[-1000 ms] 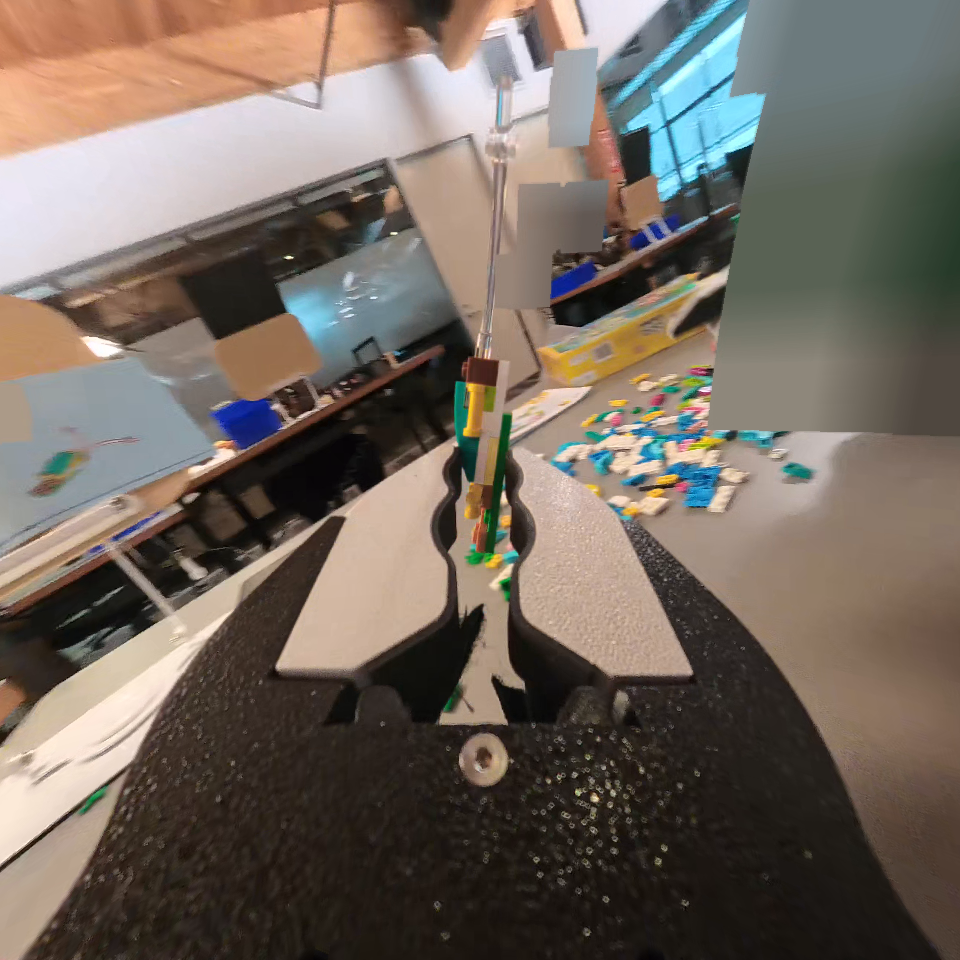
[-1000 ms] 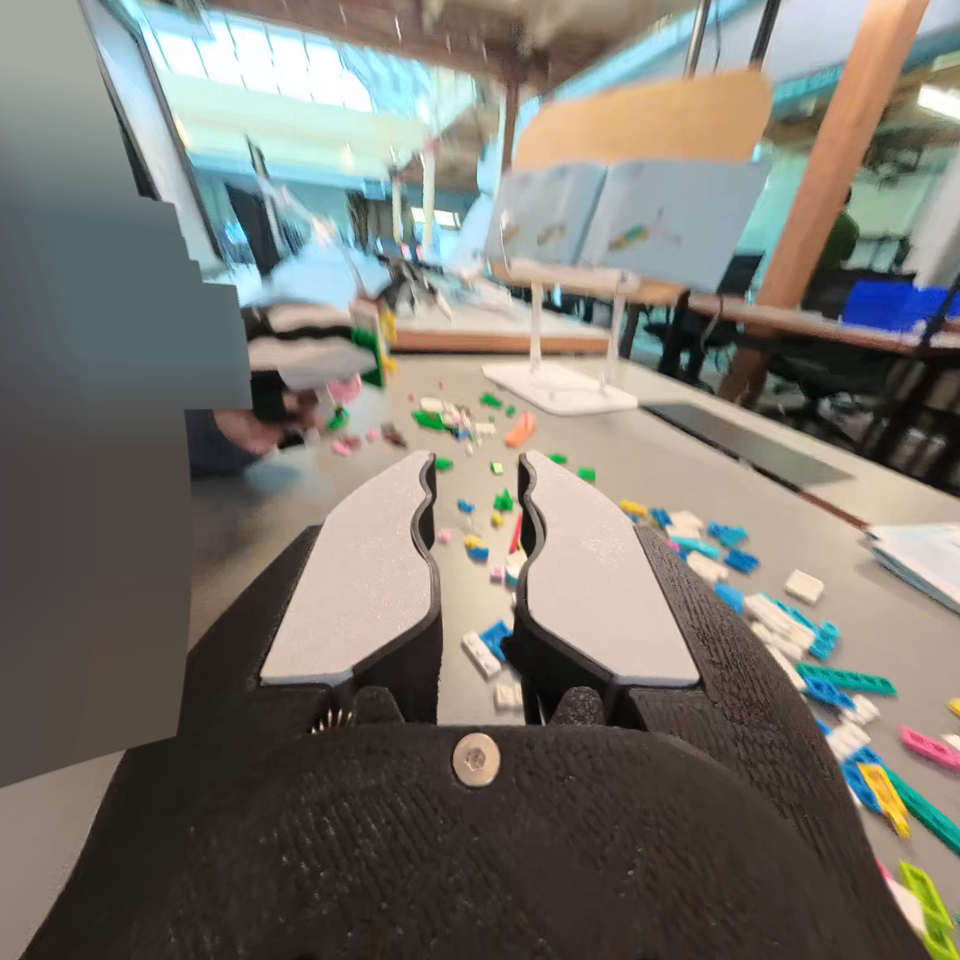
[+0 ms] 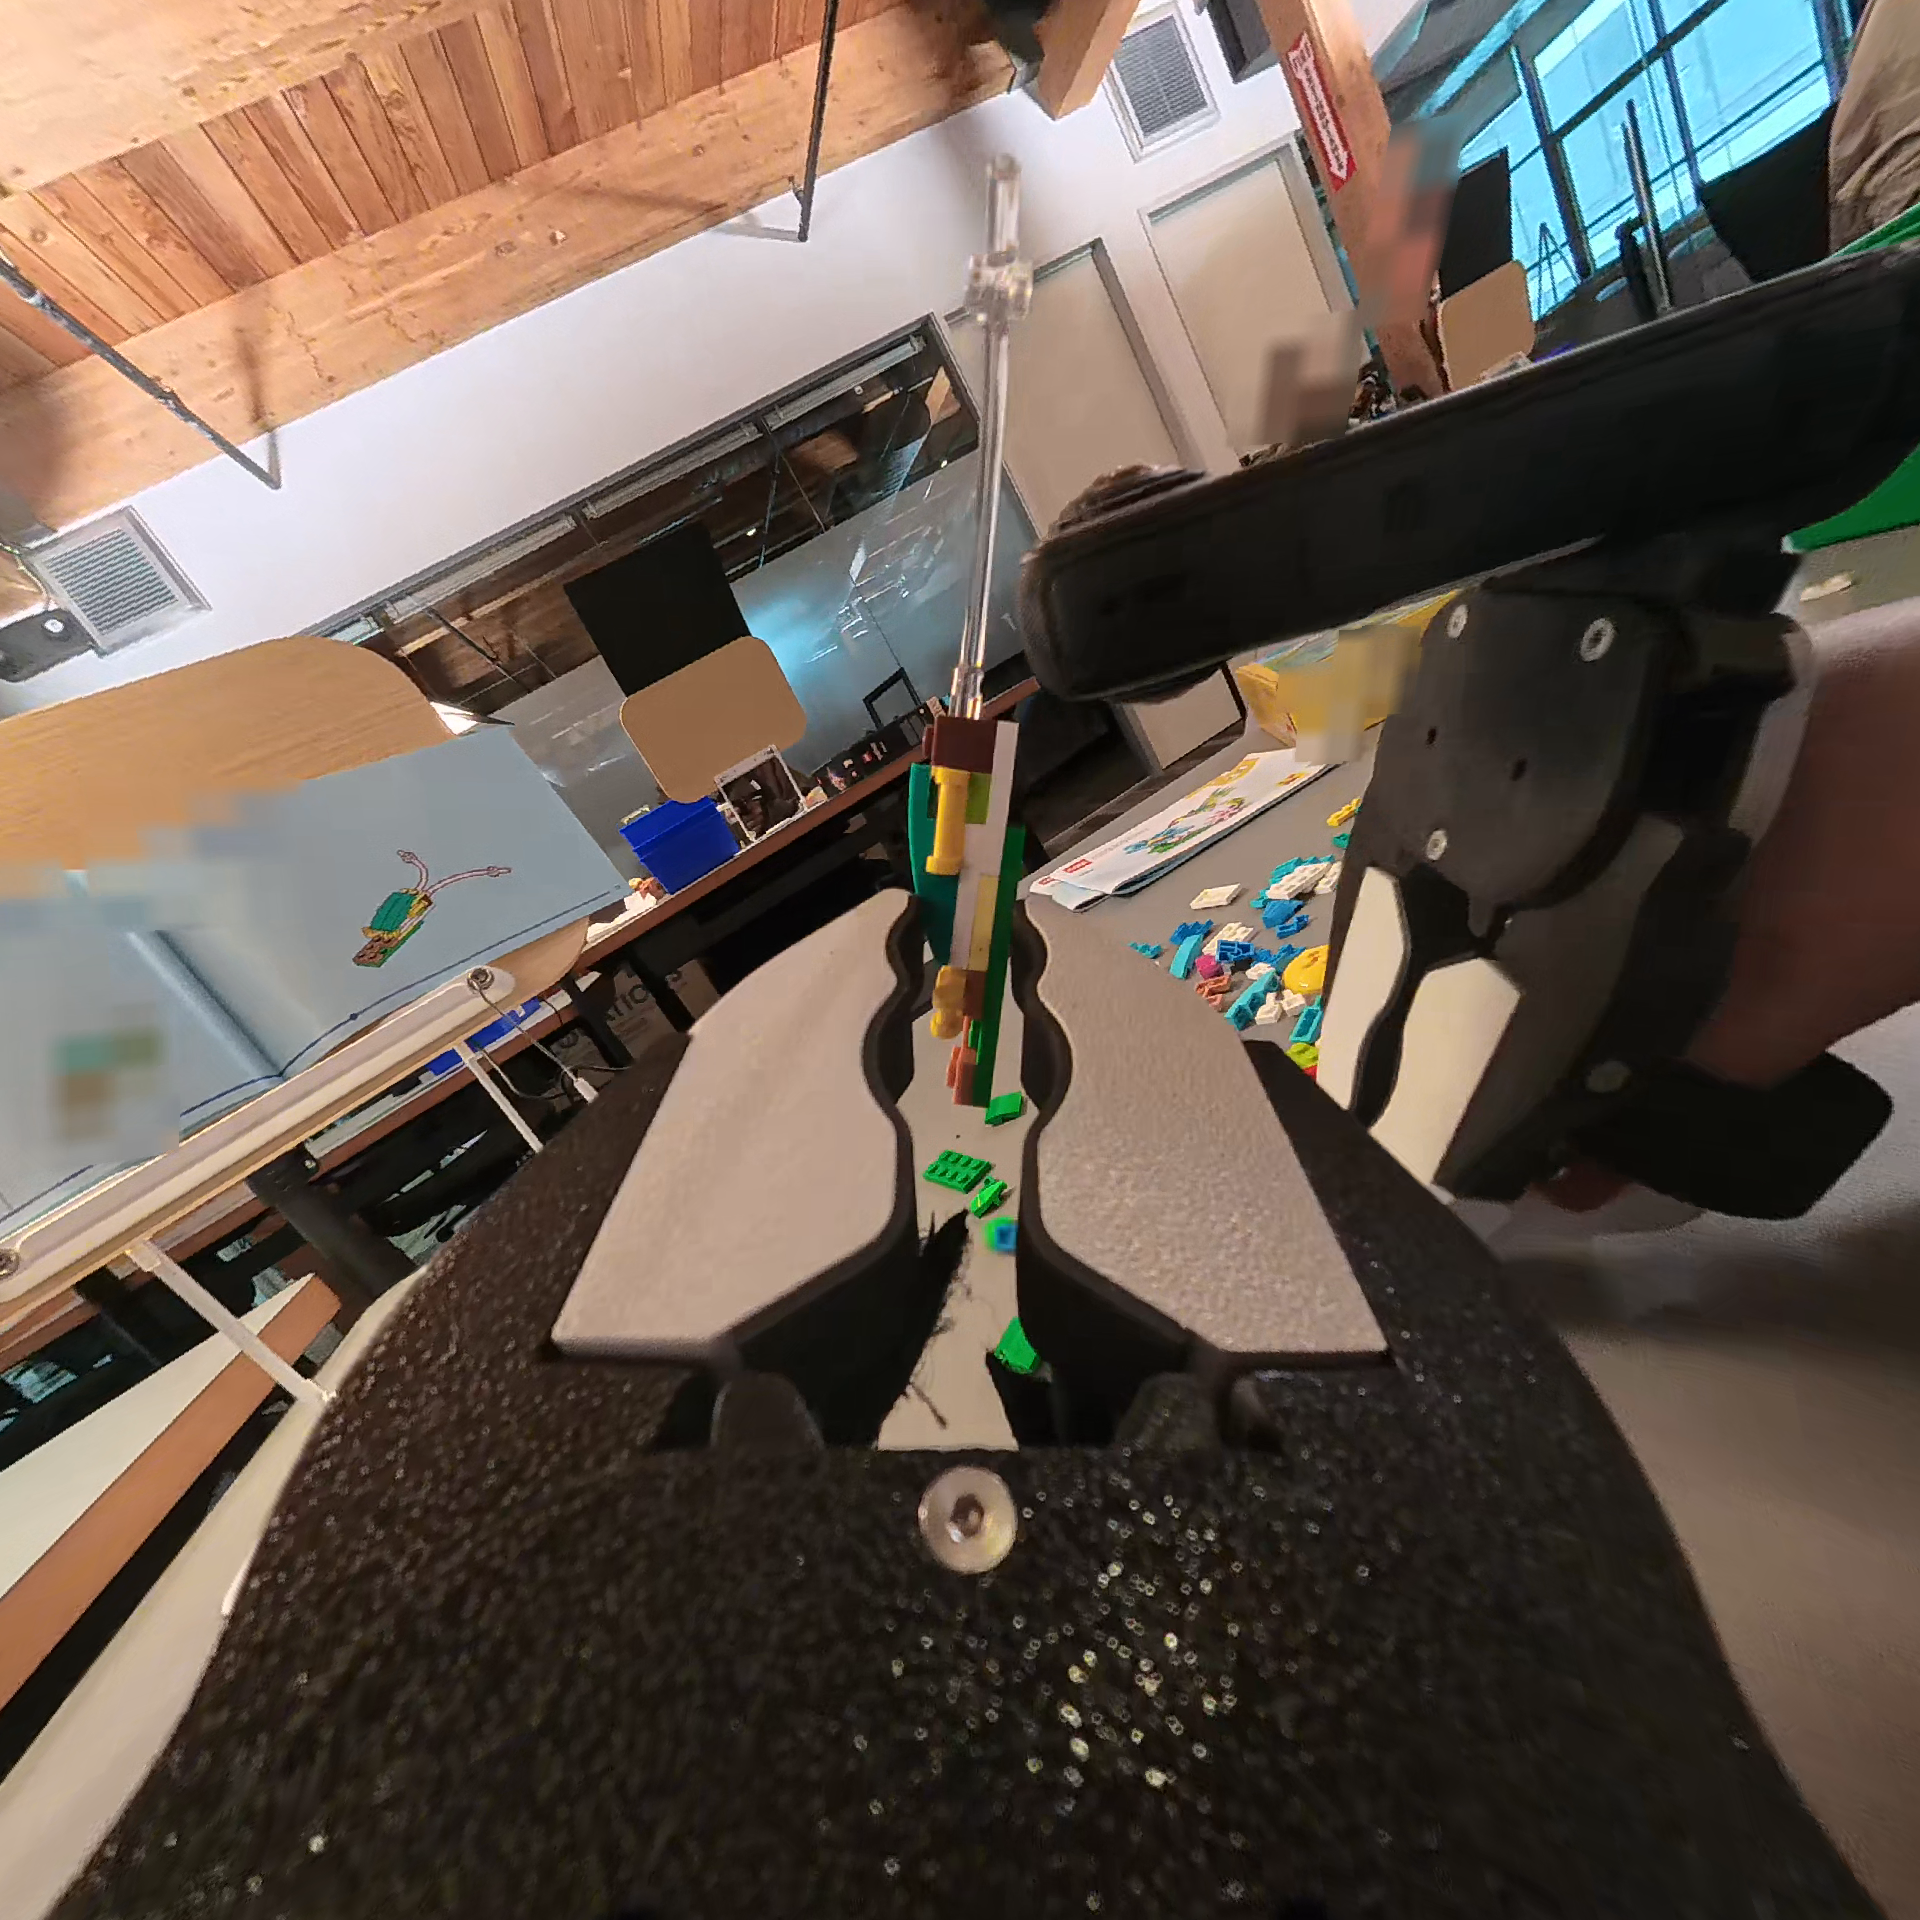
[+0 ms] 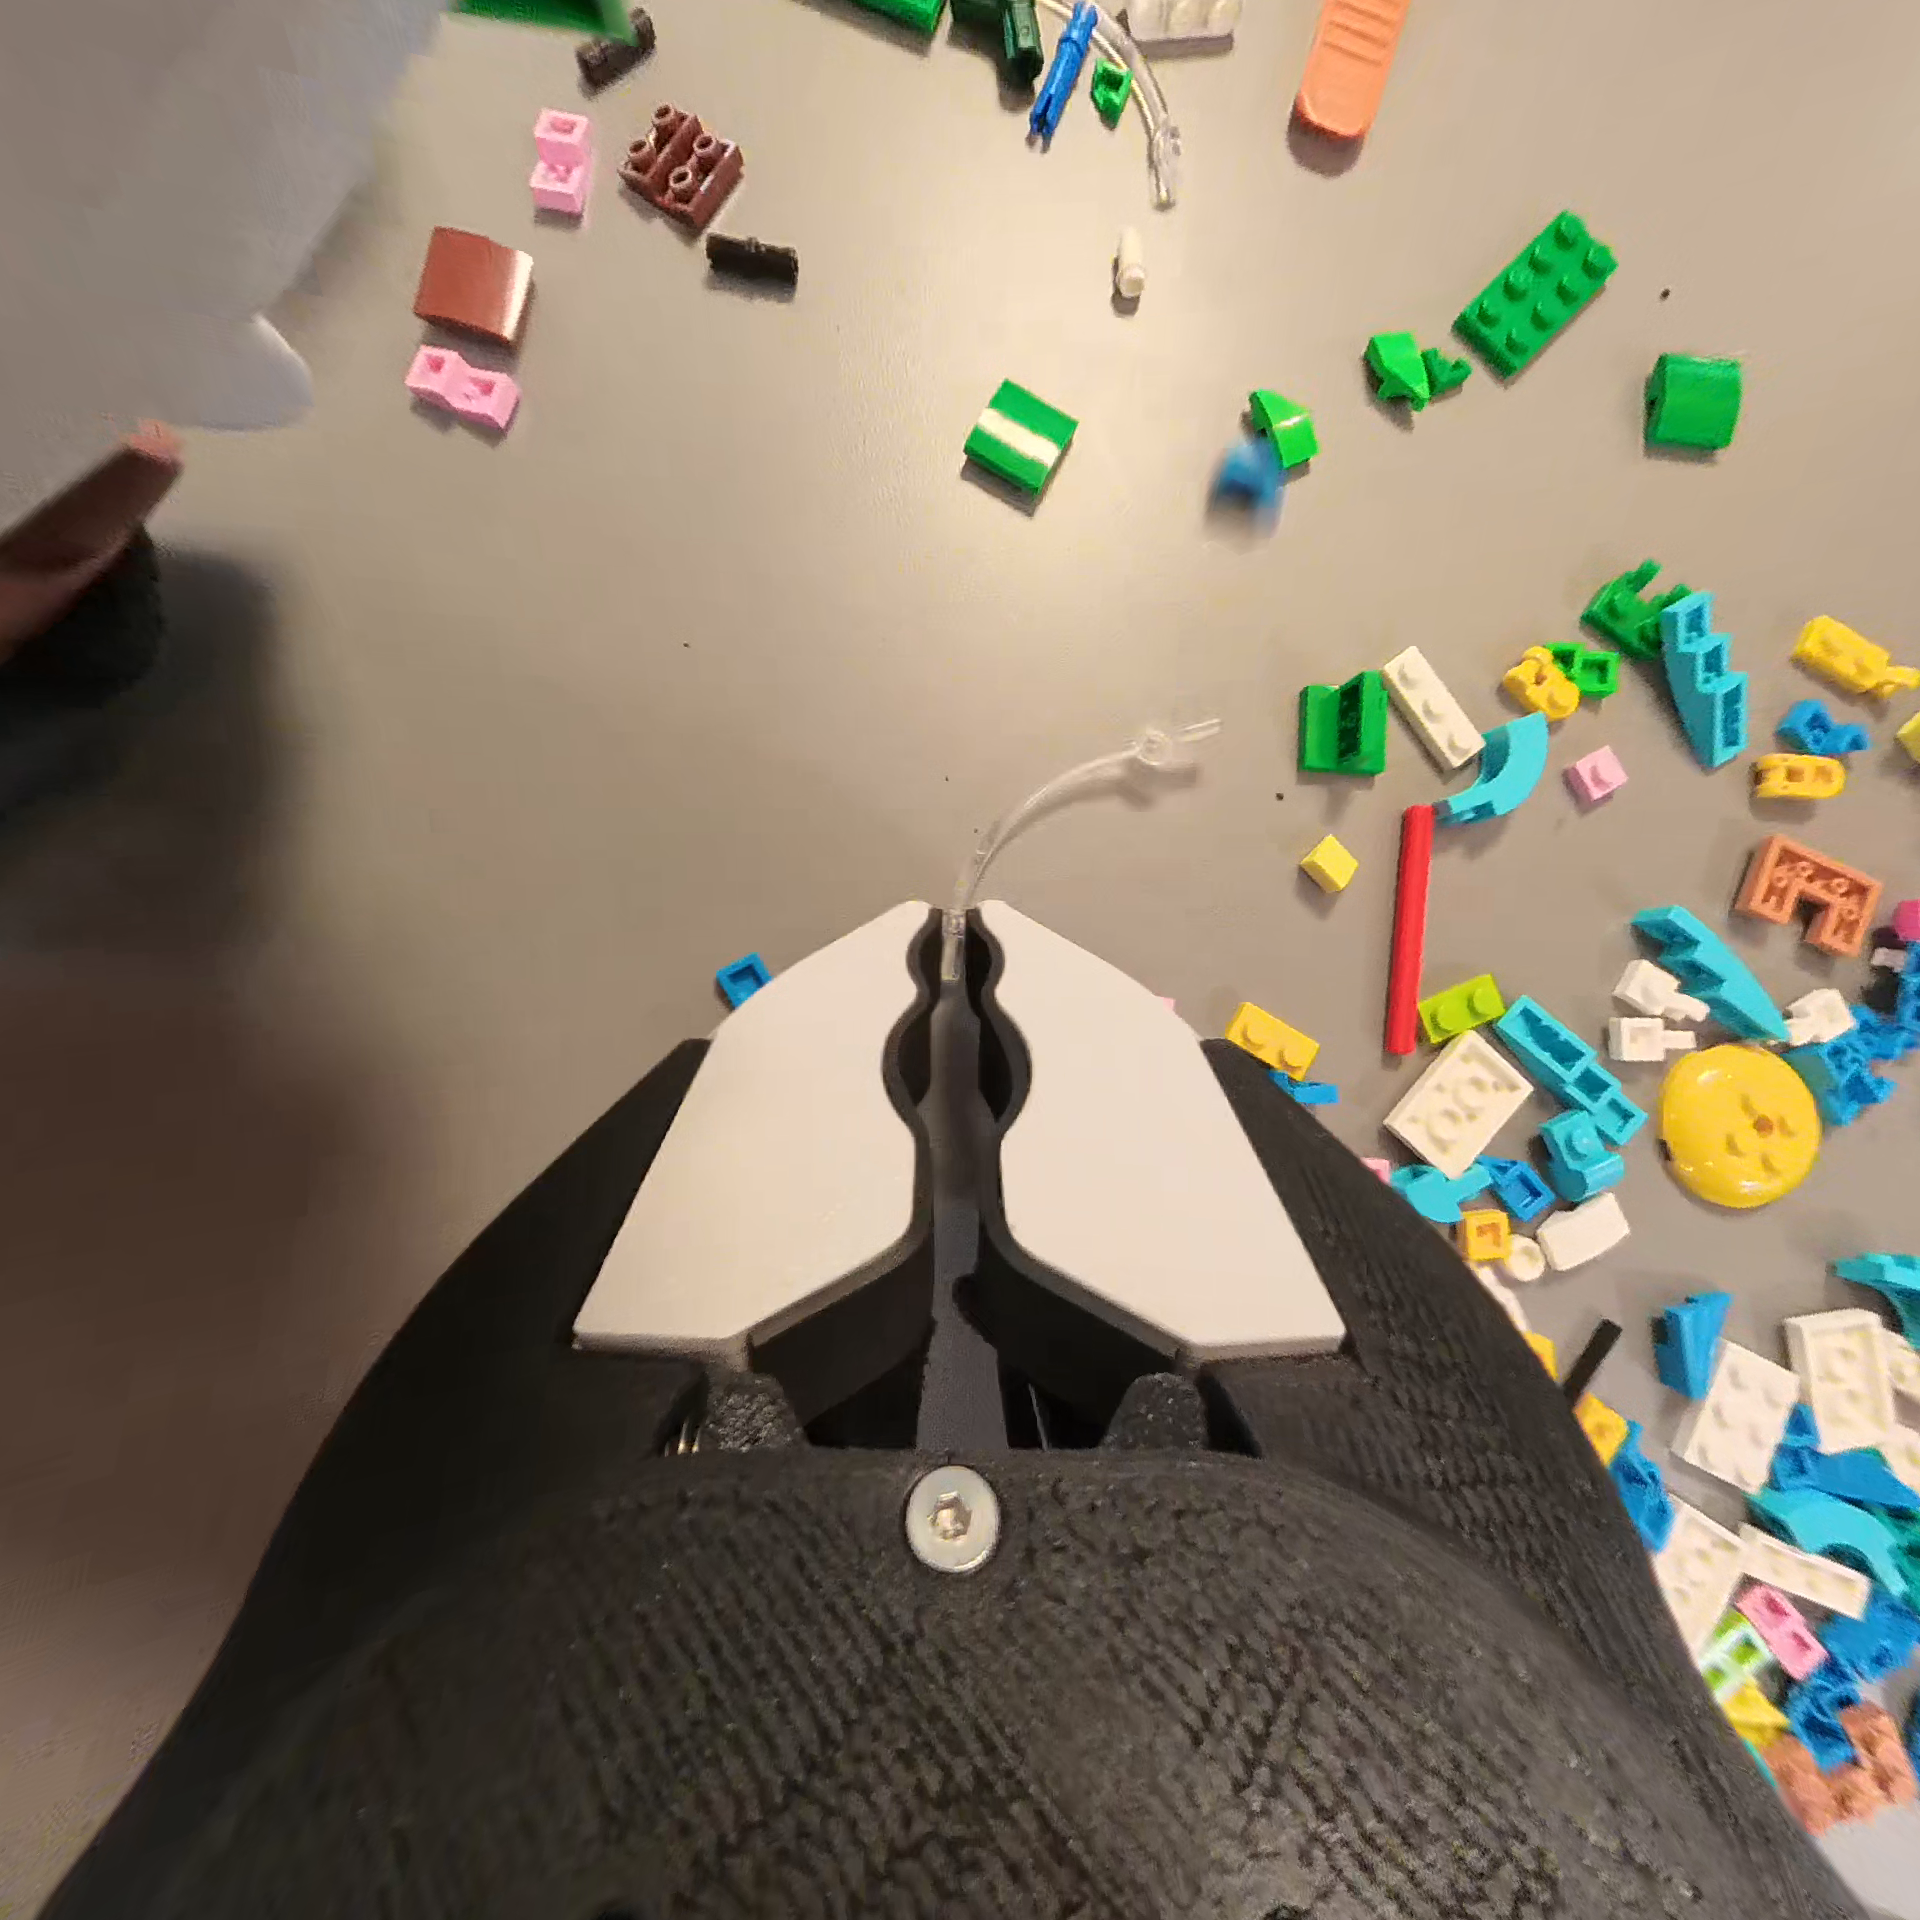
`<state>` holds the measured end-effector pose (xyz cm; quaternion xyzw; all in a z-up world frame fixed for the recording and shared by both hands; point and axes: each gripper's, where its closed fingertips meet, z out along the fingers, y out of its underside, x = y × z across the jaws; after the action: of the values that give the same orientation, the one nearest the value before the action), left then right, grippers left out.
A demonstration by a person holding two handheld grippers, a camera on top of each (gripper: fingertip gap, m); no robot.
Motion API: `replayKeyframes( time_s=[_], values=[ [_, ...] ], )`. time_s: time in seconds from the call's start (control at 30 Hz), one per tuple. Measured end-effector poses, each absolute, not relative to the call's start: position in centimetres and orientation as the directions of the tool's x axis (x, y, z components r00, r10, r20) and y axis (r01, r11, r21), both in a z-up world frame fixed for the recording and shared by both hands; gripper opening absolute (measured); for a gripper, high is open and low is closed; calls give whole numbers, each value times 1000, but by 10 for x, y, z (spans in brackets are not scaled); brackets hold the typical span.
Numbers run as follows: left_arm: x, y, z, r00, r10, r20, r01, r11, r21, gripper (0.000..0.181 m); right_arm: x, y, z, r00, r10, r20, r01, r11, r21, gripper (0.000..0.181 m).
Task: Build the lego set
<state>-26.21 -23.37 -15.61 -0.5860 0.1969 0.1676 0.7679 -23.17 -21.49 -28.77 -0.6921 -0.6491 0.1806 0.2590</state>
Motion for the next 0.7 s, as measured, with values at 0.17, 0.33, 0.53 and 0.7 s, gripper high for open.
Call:
replayKeyframes(
  time_s=[0.17,0.33,0.53,0.7],
  values=[
    [-264,-235,-154,875,34,-483,-474,265,-840,15,-213,-214,-265,126,989,83,734,-37,-678,2],
    [-270,-232,-156,911,7,-413,-402,250,-881,15,-182,-214,-261,175,984,47,730,-97,-676,2],
    [-235,-237,-159,821,-87,-564,-512,324,-795,15,-130,-231,-277,248,966,-77,754,-242,-610,2],
    [-200,-241,-174,573,-48,-818,-752,366,-548,15,-119,-237,-284,279,955,-97,732,-277,-623,3]
  ],
)
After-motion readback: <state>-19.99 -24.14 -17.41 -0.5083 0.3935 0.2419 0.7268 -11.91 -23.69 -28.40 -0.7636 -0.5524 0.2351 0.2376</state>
